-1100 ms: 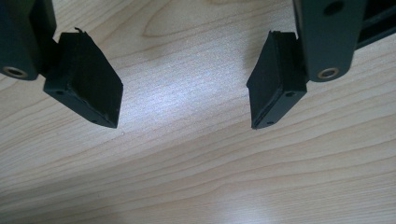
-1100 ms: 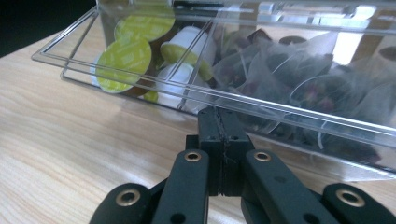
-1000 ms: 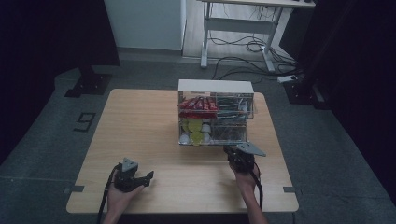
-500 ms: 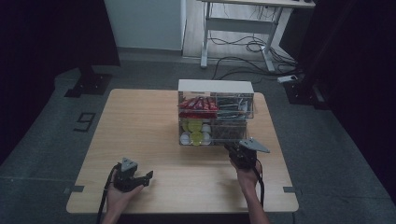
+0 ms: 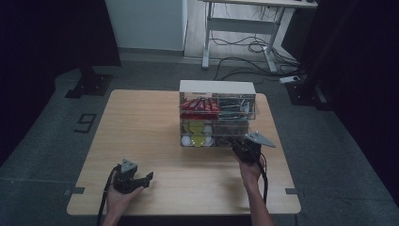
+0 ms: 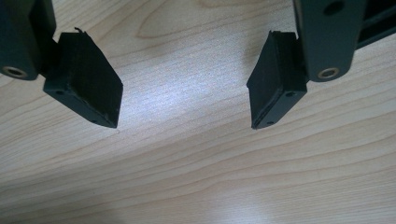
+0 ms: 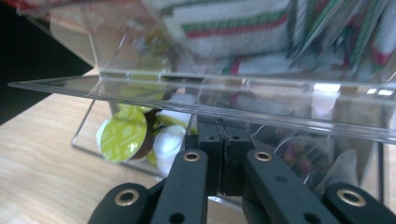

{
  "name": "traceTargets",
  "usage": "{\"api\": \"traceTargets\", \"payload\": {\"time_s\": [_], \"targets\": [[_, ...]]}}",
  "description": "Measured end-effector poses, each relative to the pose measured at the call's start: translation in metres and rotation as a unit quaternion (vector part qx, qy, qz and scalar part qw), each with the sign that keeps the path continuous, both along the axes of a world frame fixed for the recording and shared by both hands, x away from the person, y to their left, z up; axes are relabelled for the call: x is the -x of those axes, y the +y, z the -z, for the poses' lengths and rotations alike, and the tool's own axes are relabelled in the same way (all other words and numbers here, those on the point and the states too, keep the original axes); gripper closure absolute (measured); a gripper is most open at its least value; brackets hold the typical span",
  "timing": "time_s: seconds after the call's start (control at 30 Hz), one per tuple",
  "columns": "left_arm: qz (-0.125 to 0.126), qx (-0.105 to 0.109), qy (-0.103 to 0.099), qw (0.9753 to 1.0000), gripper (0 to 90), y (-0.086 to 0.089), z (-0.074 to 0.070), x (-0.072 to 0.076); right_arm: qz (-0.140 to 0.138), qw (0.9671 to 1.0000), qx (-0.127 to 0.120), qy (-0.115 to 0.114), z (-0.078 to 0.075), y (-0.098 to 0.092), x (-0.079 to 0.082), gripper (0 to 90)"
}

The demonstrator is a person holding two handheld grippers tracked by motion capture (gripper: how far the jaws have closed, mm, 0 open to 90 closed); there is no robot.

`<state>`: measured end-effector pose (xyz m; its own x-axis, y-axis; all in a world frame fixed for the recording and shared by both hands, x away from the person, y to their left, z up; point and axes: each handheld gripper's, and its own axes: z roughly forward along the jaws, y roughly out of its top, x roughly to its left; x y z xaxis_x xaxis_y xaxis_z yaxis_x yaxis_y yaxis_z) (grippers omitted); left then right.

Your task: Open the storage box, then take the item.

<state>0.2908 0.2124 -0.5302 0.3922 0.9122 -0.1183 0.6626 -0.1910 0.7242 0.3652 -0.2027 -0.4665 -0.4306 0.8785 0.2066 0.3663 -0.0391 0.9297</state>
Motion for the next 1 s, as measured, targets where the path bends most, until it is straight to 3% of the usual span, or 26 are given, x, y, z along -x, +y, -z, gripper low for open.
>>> {"api": "traceTargets", "payload": {"time_s": [0.47, 0.57, 1.0], "targets": [[0.002, -0.007, 0.008, 0.9999, 26.5, -0.003, 0.005, -0.001, 0.011, 0.9994, -0.028, -0.017, -0.007, -0.003, -0.012, 88.8], [0.004, -0.008, 0.009, 0.9999, 26.5, -0.006, 0.006, 0.000, 0.015, 0.9987, -0.044, -0.024, -0.009, -0.006, -0.014, 88.8], [0.002, -0.012, 0.014, 0.9998, 26.5, -0.007, 0.010, -0.001, 0.014, 0.9986, -0.046, -0.021, -0.005, -0.010, -0.016, 87.9]]}}
